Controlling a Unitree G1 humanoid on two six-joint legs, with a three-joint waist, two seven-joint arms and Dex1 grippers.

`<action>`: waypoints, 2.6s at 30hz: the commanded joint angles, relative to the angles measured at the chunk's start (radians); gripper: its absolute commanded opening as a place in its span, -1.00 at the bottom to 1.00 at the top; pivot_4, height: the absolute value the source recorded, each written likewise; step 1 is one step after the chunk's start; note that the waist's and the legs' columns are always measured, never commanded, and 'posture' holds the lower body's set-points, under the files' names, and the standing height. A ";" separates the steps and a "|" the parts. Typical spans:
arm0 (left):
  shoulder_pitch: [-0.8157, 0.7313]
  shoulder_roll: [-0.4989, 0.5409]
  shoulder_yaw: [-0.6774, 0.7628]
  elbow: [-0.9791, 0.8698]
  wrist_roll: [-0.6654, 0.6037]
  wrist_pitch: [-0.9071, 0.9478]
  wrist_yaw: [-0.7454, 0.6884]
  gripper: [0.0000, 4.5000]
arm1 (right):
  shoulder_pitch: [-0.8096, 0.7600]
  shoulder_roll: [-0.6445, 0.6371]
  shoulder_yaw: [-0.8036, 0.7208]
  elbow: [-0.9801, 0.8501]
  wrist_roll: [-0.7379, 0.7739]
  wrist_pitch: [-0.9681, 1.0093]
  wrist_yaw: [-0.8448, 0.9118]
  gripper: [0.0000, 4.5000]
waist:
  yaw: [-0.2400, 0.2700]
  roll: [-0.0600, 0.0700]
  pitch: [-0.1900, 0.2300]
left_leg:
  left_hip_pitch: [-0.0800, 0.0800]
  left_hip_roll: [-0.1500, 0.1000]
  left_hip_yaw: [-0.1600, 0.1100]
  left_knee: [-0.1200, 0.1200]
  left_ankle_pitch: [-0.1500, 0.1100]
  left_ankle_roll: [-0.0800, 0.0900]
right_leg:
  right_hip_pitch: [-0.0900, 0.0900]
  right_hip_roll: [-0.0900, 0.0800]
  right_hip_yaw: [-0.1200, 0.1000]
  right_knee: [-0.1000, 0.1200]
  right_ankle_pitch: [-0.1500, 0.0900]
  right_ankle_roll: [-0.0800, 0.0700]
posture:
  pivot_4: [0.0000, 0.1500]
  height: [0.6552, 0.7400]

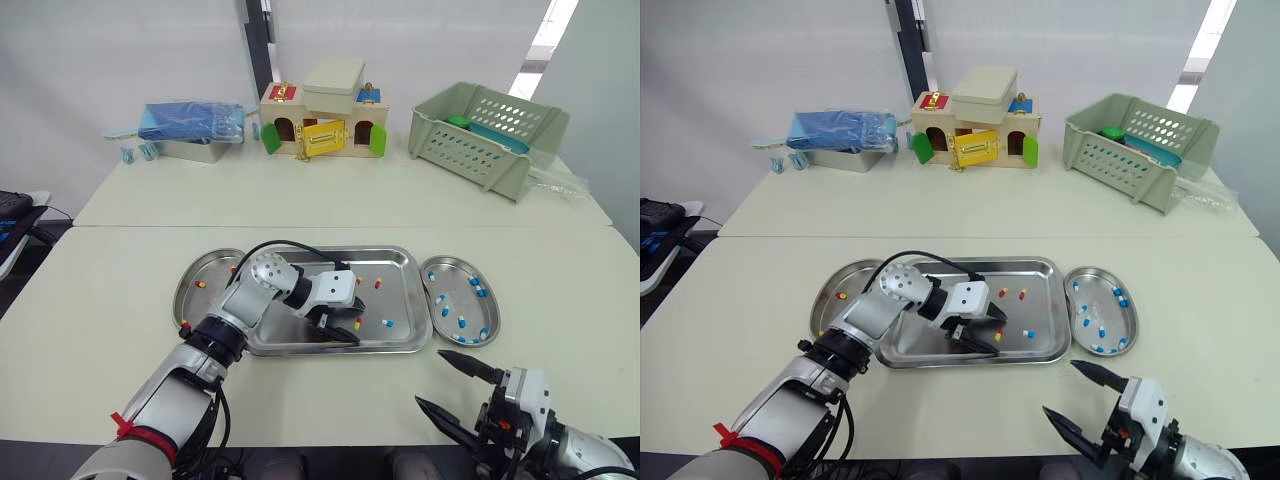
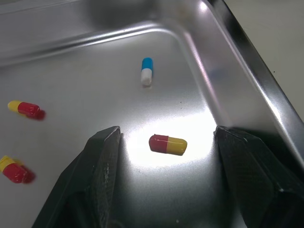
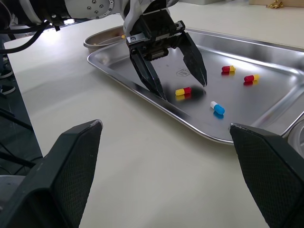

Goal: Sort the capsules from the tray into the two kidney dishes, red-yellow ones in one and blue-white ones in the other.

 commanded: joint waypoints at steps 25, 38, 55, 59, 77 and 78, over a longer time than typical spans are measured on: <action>-0.009 0.006 -0.007 0.000 0.017 0.010 -0.010 -0.79 | 0.016 0.002 0.015 0.050 0.002 -0.109 0.028 1.00 | 0.000 0.000 0.000 | 0.000 0.000 0.000 0.000 0.000 0.000 | 0.001 0.000 0.000 0.000 0.000 0.000 | 1.00 1.00; 0.065 0.135 0.166 -0.298 -0.114 0.214 0.021 -0.79 | -0.005 -0.056 0.033 0.048 0.031 -0.132 0.127 1.00 | -0.006 0.000 0.000 | 0.000 0.000 0.000 0.000 0.000 0.000 | 0.000 0.000 0.000 0.000 0.000 0.000 | 1.00 1.00; 0.645 0.405 0.752 -0.767 -0.259 0.590 0.372 -0.79 | -0.228 -0.105 0.066 0.182 0.098 -0.076 0.280 1.00 | 0.002 0.000 0.000 | 0.001 0.001 -0.001 0.000 0.000 0.000 | 0.000 0.000 0.000 0.001 0.000 0.000 | 1.00 1.00; 0.709 0.403 0.804 -0.760 -0.270 0.586 0.413 -0.79 | -0.266 -0.104 0.073 0.208 0.097 -0.065 0.300 1.00 | 0.004 0.000 0.000 | 0.001 0.001 -0.001 0.000 0.000 0.000 | 0.001 -0.001 -0.001 0.000 0.000 0.000 | 1.00 1.00; 0.713 0.444 0.765 -0.736 -0.321 0.621 0.483 0.04 | -0.276 -0.099 0.064 0.201 0.089 -0.045 0.298 1.00 | 0.001 0.000 0.000 | 0.001 0.001 -0.001 -0.001 0.000 0.000 | 0.000 -0.001 0.000 0.001 0.000 0.000 | 1.00 1.00; 0.711 0.446 0.762 -0.735 -0.322 0.626 0.484 0.17 | -0.275 -0.099 0.064 0.200 0.089 -0.045 0.297 1.00 | 0.001 0.000 0.000 | 0.001 0.001 -0.001 -0.001 0.000 0.000 | 0.000 -0.001 -0.001 0.001 0.000 0.000 | 1.00 1.00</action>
